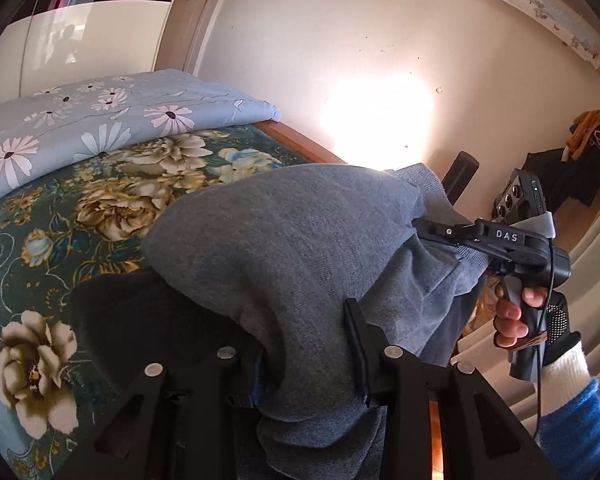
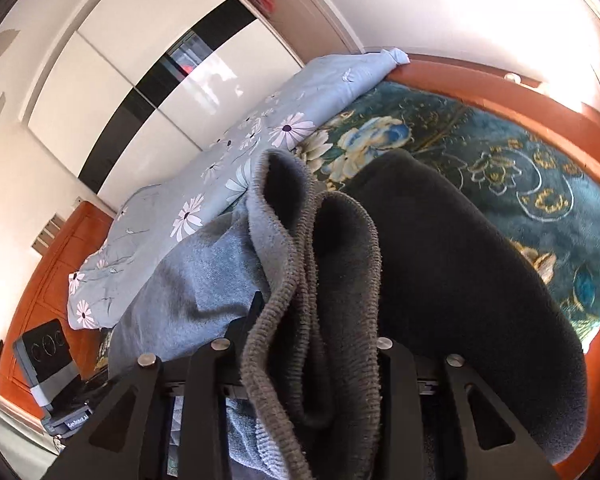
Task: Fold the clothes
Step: 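Carry the folded sweatshirt with both tools onto the stack of dark clothes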
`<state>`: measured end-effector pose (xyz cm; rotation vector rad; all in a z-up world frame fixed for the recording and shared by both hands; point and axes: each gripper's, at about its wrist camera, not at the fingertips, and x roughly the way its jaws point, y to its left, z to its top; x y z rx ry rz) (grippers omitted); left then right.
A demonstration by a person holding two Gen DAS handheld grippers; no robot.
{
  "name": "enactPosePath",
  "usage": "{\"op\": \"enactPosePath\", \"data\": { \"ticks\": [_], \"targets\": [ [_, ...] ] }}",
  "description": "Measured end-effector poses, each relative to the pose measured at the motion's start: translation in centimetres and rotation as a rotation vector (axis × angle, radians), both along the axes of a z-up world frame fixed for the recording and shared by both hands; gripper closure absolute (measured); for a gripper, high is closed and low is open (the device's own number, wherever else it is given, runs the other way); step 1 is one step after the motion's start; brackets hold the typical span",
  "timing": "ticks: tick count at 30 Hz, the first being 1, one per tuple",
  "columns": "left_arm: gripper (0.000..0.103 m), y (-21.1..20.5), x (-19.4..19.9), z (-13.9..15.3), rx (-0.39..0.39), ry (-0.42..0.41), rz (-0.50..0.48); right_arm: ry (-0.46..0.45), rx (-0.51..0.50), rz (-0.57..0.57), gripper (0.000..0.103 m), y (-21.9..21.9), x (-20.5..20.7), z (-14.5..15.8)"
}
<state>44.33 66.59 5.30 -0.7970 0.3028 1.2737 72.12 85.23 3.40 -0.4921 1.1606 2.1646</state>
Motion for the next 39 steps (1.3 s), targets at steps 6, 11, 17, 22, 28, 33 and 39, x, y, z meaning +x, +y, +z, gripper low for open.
{"op": "enactPosePath", "data": {
  "ticks": [6,11,17,22,28,33,39],
  "targets": [
    [0.058,-1.3,-1.1,1.9,-0.027,0.008,-0.003,-0.053,0.064,-0.002,0.063,-1.0,-0.9,2.2],
    [0.046,-4.0,-3.6,5.4,0.081,0.099,0.153,-0.163,0.185,-0.055,0.056,-3.6,-0.9,5.9],
    [0.045,-3.4,-1.0,7.3,0.118,0.207,0.109,-0.239,0.37,-0.183,0.055,-5.4,-1.4,10.3],
    [0.045,-1.0,1.8,5.3,0.063,0.258,0.065,-0.256,0.48,-0.044,0.055,-7.3,-5.2,10.6],
    [0.045,-0.3,2.2,2.7,0.008,0.282,0.066,-0.292,0.436,-0.039,0.055,-6.2,-5.9,7.1],
    [0.043,0.1,2.1,2.2,-0.028,0.247,0.065,-0.277,0.363,-0.084,0.055,-5.2,-4.8,5.1],
    [0.028,-3.5,2.2,4.1,0.059,0.246,0.092,-0.283,0.512,-0.093,0.055,-10.6,-4.5,8.1]
  ]
}}
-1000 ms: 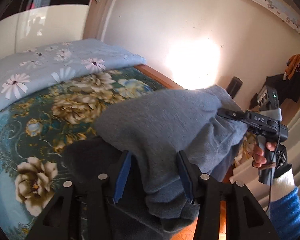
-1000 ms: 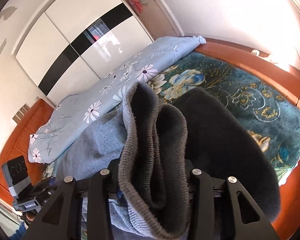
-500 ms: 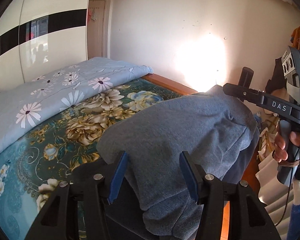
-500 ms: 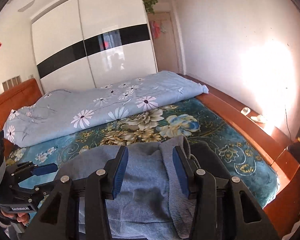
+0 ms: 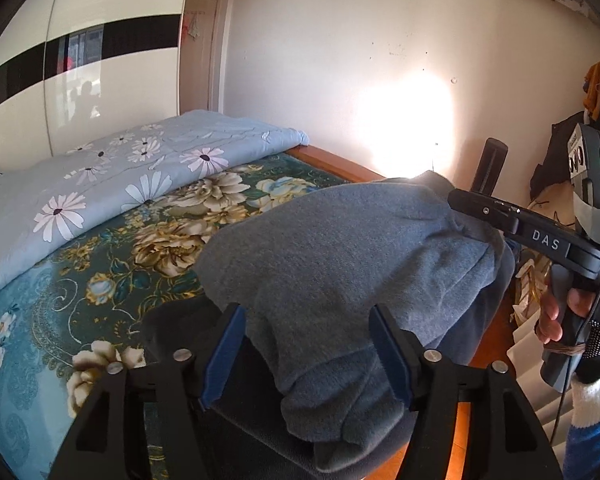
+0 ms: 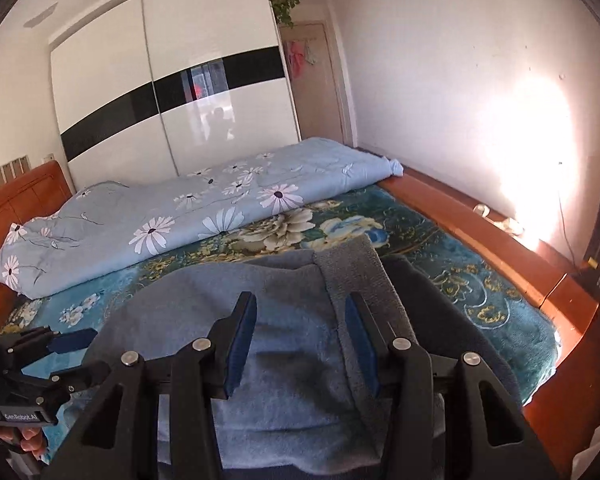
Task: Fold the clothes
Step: 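Carry the folded sweatshirt with both tools onto the stack of dark clothes, then release the sweatshirt on the stack and withdraw both tools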
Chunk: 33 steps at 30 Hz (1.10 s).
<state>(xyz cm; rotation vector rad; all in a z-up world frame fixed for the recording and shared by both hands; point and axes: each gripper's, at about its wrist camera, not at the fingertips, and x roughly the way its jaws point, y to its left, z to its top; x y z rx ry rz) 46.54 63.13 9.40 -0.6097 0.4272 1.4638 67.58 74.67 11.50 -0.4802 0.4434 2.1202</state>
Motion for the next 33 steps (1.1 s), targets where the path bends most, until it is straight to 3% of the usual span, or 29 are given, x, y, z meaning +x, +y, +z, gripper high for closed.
{"op": "enactPosePath", "data": {
  "ticks": [2,10,13,18,27,33],
  "targets": [
    [0.021,-1.4,0.2,0.6,0.038,0.022,0.01,-0.012,0.023,-0.01,0.054,-2.1,0.0,0.0],
    [0.011,-4.0,1.0,-1.3,0.01,-0.041,0.018,-0.07,0.0,-0.089,0.022,-7.8,0.0,-3.2],
    [0.0,-5.2,1.7,-1.5,0.03,-0.028,0.019,-0.083,-0.005,-0.111,0.006,-9.5,0.4,-3.9],
    [0.0,-7.0,2.7,-2.0,0.029,-0.004,-0.012,-0.088,-0.011,-0.145,0.0,-12.3,1.2,-4.7],
    [0.0,-10.6,3.0,-1.6,0.052,0.037,0.039,-0.159,0.019,-0.189,0.0,-17.2,0.6,-4.6],
    [0.0,-13.0,3.2,-0.4,0.059,0.153,0.079,-0.152,-0.011,-0.196,0.0,-19.7,-0.4,-3.1]
  ]
}}
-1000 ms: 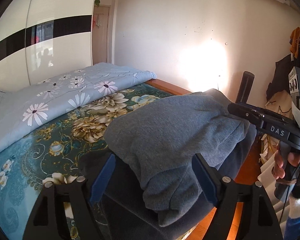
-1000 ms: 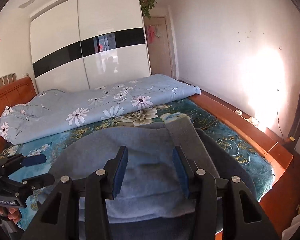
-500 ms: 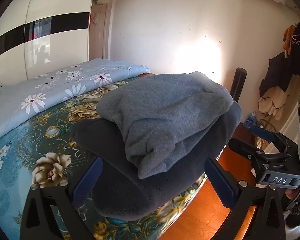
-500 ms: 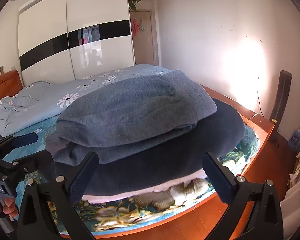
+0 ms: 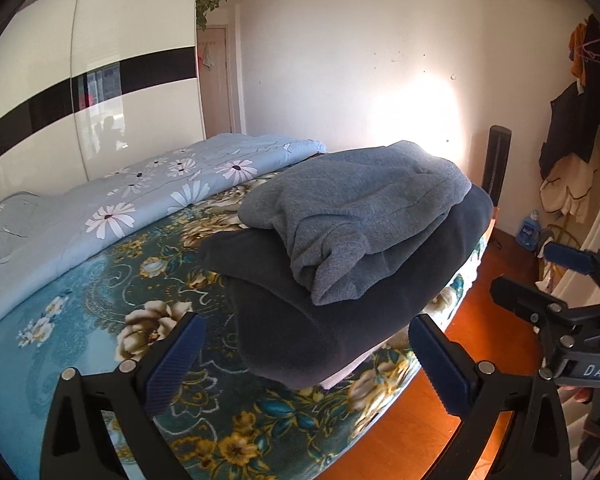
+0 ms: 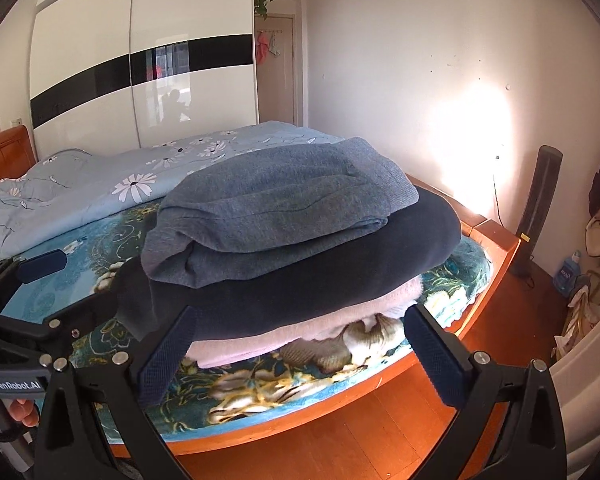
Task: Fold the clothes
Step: 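Release the sweatshirt on the stack and withdraw both tools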
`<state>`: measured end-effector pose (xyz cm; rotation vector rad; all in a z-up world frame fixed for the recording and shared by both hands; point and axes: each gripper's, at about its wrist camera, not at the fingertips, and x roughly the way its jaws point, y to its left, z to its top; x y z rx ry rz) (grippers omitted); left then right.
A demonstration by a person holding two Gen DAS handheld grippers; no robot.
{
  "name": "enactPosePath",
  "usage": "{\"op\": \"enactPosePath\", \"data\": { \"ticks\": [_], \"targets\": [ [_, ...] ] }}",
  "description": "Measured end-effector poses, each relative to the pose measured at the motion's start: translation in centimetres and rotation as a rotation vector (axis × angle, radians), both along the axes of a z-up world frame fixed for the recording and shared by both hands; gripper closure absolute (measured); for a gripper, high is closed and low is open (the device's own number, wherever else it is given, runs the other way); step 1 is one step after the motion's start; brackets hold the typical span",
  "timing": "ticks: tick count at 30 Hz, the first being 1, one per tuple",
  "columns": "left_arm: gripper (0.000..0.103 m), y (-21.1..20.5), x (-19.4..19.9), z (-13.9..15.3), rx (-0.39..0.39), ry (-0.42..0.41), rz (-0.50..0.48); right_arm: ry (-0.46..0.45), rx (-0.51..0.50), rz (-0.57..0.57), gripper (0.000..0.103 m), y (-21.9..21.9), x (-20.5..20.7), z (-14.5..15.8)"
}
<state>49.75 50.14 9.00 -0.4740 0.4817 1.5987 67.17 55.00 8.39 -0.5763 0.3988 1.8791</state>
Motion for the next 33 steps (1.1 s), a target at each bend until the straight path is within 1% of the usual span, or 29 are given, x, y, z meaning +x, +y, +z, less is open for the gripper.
{"op": "enactPosePath", "data": {
  "ticks": [2,6,10,14,17,22,25,27,33],
  "targets": [
    [0.0,-0.6,-0.1,0.5,-0.01,0.037,0.019,0.002,-0.005,0.012,0.0,-0.6,-0.5,0.9],
    [0.0,-1.4,-0.5,1.8,-0.057,0.102,0.069,-0.01,-0.018,0.067,0.0,-1.3,-1.6,2.7],
    [0.0,-2.5,-1.1,3.5,-0.083,0.095,0.101,-0.029,-0.032,0.101,0.0,-1.8,-2.5,4.5],
    [0.0,-3.9,-1.6,5.2,-0.054,0.079,0.096,-0.04,-0.024,0.138,0.0,-2.5,-3.4,5.9],
    [0.0,-4.6,-2.3,5.9,-0.048,0.055,0.103,-0.043,-0.014,0.137,0.0,-2.8,-3.9,6.3],
    [0.0,-5.1,-3.2,5.9,-0.049,0.019,0.099,-0.044,-0.029,0.153,0.0,-3.1,-4.5,6.2],
    [0.0,-5.3,-3.3,5.7,-0.055,-0.002,0.08,-0.037,-0.045,0.157,0.0,-3.2,-4.8,5.8],
    [0.0,-5.6,-3.4,5.7,-0.044,-0.008,0.075,-0.021,-0.064,0.166,0.0,-3.3,-4.9,5.5],
    [0.0,-6.1,-4.2,5.8,-0.025,-0.025,0.069,-0.022,-0.089,0.16,0.0,-3.3,-5.5,4.9]
  ]
}}
